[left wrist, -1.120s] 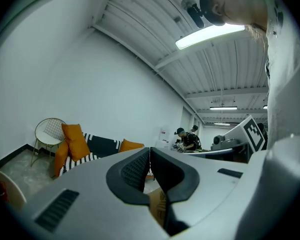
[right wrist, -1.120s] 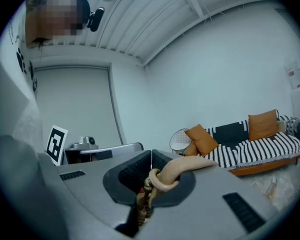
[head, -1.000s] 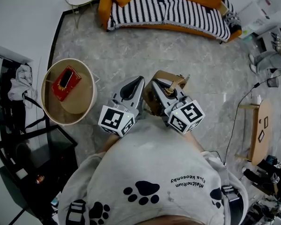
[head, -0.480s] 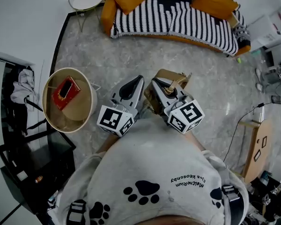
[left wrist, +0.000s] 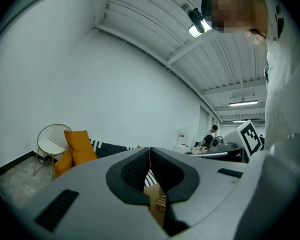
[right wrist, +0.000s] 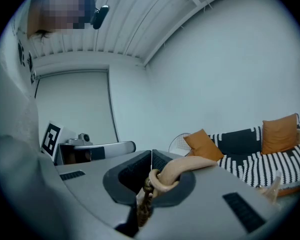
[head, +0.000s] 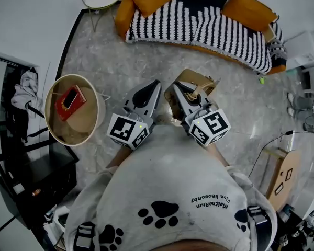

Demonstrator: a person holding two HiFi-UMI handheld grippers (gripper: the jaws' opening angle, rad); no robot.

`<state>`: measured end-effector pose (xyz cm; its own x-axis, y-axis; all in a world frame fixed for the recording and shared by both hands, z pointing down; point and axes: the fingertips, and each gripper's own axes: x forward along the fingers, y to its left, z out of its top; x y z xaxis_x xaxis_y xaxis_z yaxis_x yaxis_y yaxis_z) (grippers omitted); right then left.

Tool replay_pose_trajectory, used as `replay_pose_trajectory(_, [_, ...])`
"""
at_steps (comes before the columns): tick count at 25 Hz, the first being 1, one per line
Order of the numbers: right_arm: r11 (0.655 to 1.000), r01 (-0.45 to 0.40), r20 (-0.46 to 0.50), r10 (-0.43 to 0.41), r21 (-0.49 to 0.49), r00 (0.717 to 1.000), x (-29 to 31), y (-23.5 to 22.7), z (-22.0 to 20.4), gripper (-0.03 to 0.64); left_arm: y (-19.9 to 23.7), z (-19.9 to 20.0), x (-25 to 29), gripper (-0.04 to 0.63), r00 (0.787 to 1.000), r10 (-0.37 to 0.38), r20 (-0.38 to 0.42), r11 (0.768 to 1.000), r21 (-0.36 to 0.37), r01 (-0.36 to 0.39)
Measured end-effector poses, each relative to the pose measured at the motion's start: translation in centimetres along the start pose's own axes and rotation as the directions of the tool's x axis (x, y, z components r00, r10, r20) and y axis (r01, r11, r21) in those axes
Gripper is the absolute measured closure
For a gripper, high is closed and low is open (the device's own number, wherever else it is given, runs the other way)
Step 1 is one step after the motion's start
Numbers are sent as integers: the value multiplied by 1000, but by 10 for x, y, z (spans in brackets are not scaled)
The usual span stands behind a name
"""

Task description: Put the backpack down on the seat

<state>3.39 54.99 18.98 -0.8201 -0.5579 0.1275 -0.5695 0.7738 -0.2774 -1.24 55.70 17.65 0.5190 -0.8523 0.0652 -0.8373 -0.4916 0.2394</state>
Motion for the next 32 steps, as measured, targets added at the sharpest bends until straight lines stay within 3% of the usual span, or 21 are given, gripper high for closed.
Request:
replay_pose_trajectory(7, [999, 32, -4, -32, 43, 999, 0, -14, -9, 584, 7, -7, 17, 575, 1000, -16, -25, 1000, -14, 16])
replay_pose_trajectory(20, [987, 153, -2, -153, 58, 988, 8, -79, -3, 584, 9, -11, 107, 575, 981, -186, -46, 982, -44, 184])
replay_pose_trajectory(32, [968, 232, 9, -234, 91, 972, 98, -157, 30, 584, 99, 16, 194, 575, 969, -240, -61, 970, -52, 237])
